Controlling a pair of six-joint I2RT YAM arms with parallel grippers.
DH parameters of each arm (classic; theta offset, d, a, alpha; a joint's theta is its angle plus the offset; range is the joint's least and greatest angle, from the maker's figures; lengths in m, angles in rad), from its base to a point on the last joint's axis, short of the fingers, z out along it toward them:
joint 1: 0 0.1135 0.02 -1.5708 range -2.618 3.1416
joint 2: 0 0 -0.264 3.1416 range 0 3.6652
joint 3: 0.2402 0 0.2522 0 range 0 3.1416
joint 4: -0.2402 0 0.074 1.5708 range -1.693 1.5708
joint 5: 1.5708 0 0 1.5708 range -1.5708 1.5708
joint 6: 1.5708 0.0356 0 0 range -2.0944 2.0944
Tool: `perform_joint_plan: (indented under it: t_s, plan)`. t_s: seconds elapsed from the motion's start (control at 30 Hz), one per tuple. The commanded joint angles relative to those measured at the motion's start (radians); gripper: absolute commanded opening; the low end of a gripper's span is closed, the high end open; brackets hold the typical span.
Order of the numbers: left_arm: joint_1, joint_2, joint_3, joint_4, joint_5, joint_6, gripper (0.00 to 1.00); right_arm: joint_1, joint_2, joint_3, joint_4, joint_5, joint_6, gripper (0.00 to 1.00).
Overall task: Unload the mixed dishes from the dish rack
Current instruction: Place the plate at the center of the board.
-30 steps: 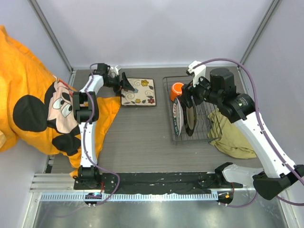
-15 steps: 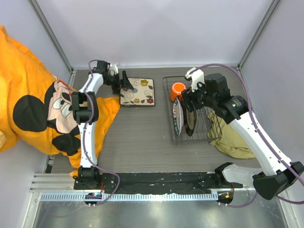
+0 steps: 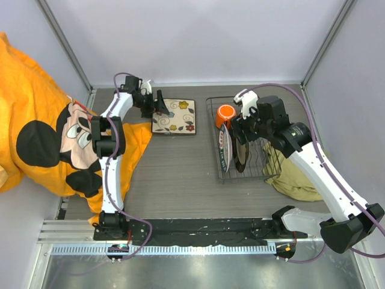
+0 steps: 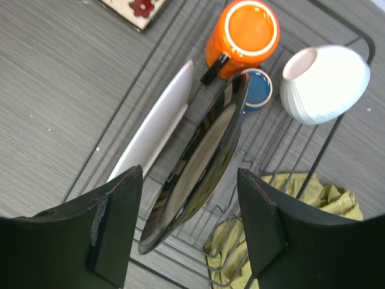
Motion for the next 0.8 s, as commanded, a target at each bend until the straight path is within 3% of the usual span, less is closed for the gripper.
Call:
perform_joint_plan:
  t_s: [0.0,0.77]
  plan:
    - [0.004,-0.002,-0.045,-0.012,-0.133,0.050,0.97,-0.003,-0.006,-0.014,-0.006,0.058,0.010,0.68]
    - [0.004,-0.126,-0.163,0.078,-0.260,0.077,1.00,-0.003,0.027,-0.100,0.007,0.102,0.017,0.67]
